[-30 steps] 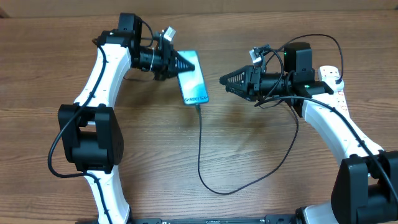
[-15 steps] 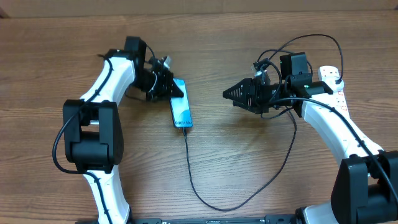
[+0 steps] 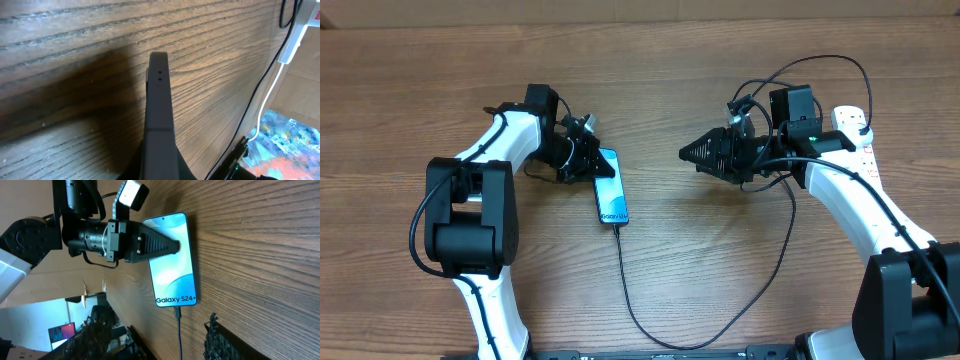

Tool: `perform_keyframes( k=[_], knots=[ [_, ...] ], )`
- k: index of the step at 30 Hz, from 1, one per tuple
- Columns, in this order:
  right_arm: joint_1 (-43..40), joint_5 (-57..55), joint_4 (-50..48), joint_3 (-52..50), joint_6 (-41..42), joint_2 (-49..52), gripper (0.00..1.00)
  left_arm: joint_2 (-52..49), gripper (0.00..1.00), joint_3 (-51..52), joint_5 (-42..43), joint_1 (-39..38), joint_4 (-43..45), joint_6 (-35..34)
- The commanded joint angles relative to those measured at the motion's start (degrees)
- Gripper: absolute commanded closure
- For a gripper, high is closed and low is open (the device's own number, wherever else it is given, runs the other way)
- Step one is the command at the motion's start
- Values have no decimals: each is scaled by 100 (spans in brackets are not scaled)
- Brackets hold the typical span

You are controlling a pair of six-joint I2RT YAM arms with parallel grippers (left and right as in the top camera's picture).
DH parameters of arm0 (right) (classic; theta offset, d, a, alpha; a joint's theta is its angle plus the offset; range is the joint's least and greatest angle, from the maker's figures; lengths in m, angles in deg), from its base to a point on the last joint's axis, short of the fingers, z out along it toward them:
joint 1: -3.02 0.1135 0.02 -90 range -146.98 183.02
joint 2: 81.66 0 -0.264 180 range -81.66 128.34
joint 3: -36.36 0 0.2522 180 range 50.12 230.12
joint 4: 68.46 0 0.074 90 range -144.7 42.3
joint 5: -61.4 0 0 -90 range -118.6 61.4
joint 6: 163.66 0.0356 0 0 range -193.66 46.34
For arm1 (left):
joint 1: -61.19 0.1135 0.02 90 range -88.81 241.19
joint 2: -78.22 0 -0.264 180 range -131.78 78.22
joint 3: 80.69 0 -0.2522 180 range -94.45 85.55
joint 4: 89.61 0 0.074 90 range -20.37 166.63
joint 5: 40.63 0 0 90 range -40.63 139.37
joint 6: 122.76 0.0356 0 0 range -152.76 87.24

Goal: Plug charger to phone and switch on socket
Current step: 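Lay the phone flat on the table and open the left gripper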

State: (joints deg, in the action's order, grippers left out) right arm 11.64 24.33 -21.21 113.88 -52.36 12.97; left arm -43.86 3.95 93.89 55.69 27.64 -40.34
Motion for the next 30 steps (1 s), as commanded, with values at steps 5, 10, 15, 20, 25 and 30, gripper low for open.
perform_keyframes(
  k=[5, 10, 15, 20, 25, 30],
  knots=[
    [4, -42, 9, 105, -63, 0, 36, 48, 87, 24, 133, 11, 26, -81],
    [4, -42, 9, 105, -63, 0, 36, 48, 82, 24, 35, 11, 22, -81],
    [4, -42, 9, 105, -63, 0, 36, 48, 80, 24, -15, 11, 24, -81],
    [4, -42, 9, 105, -74, 0, 36, 48, 75, 24, -190, 11, 17, -79],
    [4, -44, 9, 105, -85, 0, 36, 48, 69, 24, -282, 11, 17, -81],
    [4, -46, 11, 105, -85, 0, 36, 48, 60, 24, -501, 11, 0, -79]
  ],
)
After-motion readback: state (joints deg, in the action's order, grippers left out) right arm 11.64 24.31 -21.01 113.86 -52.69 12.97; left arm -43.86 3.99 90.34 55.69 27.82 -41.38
